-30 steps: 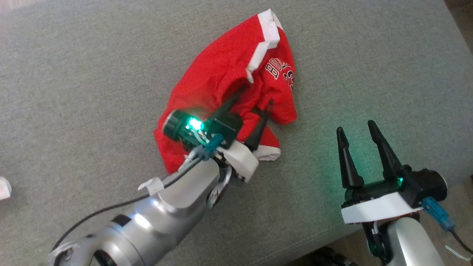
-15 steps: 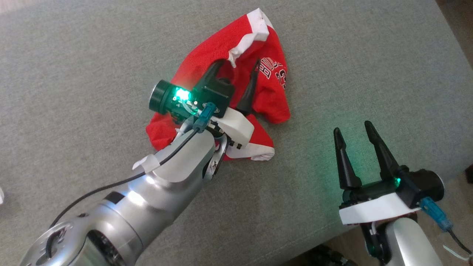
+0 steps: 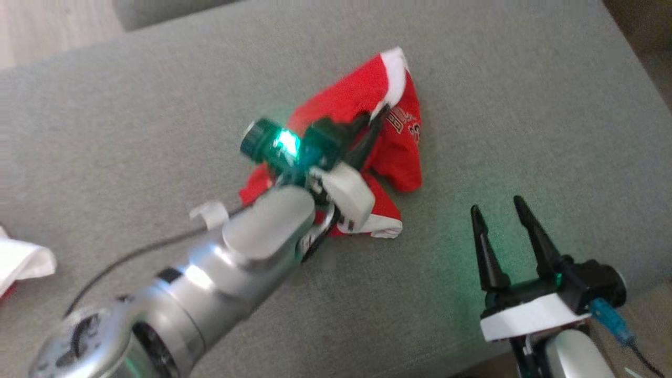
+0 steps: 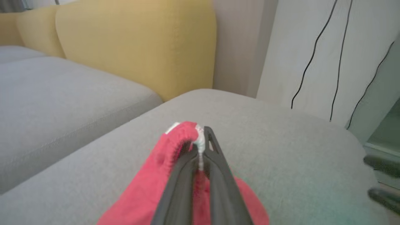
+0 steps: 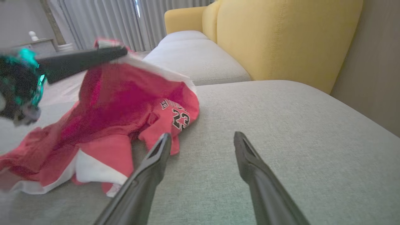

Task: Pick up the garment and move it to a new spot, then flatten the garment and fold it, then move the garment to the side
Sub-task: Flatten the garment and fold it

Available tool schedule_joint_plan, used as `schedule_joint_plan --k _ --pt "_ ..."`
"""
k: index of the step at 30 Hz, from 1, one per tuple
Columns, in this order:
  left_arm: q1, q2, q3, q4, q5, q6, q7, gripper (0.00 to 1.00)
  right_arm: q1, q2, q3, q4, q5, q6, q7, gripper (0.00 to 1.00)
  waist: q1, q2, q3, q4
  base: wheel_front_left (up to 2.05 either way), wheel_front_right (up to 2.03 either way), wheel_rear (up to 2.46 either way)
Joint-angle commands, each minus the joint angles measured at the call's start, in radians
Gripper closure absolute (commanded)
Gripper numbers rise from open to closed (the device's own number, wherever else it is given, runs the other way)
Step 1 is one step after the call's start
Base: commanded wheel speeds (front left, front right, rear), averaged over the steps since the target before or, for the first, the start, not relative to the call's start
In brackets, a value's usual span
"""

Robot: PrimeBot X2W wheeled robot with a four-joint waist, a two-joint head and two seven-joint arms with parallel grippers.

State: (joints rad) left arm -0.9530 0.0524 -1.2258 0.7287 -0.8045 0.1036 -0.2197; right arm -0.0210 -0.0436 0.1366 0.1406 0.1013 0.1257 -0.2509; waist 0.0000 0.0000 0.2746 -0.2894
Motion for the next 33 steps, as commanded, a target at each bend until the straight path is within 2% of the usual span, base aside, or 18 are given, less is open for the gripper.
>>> schedule_joint_plan --k 1,6,10,12,15,17,19,26,29,33 --pt "-0.117 -0.002 0.023 -0.033 -0.021 -0.028 0.013 1.00 0.009 -0.007 0.031 -0.023 -0.010 0.005 -0.011 0.00 0.0000 0.0000 -0.063 0.029 0.00 0.00 0.00" --pt "-0.251 -0.002 0.052 -0.040 -0.080 -0.103 0.045 1.00 0.054 -0.007 0.043 -0.010 -0.021 0.005 -0.011 0.00 0.0000 0.0000 -0.173 0.057 0.00 0.00 0.00" --pt "-0.288 0.000 0.098 -0.059 -0.173 -0.170 0.102 1.00 0.075 -0.007 0.036 -0.017 -0.033 0.005 -0.011 0.00 0.0000 0.0000 -0.224 0.089 0.00 0.00 0.00" --pt "-0.285 0.008 0.103 -0.067 -0.194 -0.181 0.123 1.00 0.076 -0.007 0.030 -0.021 -0.034 0.005 -0.011 0.00 0.0000 0.0000 -0.230 0.099 0.00 0.00 0.00" --pt "-0.230 0.053 0.109 -0.106 -0.251 -0.197 0.176 1.00 0.086 -0.007 0.007 -0.035 -0.037 0.005 -0.011 0.00 0.0000 0.0000 -0.236 0.141 0.00 0.00 0.00" --pt "-0.166 0.097 0.099 -0.141 -0.274 -0.193 0.200 1.00 0.093 -0.007 -0.003 -0.045 -0.042 0.005 -0.011 0.00 0.0000 0.0000 -0.229 0.173 0.00 0.00 0.00" --pt "-0.089 0.146 0.089 -0.174 -0.284 -0.170 0.201 1.00 0.101 -0.007 -0.012 -0.050 -0.046 0.005 -0.011 0.00 0.0000 0.0000 -0.218 0.205 0.00 0.00 0.00" --pt "0.143 0.283 0.081 -0.255 -0.316 -0.107 0.134 1.00 0.124 -0.007 -0.039 -0.034 -0.039 0.005 -0.011 0.00 0.0000 0.0000 -0.181 0.283 0.00 0.00 0.00" --pt "0.207 0.339 0.089 -0.296 -0.331 -0.090 0.111 1.00 0.086 -0.007 -0.053 -0.003 0.027 0.005 -0.011 0.00 0.0000 0.0000 -0.161 0.299 0.00 0.00 0.00" --pt "0.229 0.375 0.095 -0.330 -0.337 -0.074 0.107 1.00 -0.004 -0.023 -0.032 0.068 0.084 0.005 -0.011 0.00 0.0000 0.0000 -0.135 0.320 0.00 0.00 0.00"
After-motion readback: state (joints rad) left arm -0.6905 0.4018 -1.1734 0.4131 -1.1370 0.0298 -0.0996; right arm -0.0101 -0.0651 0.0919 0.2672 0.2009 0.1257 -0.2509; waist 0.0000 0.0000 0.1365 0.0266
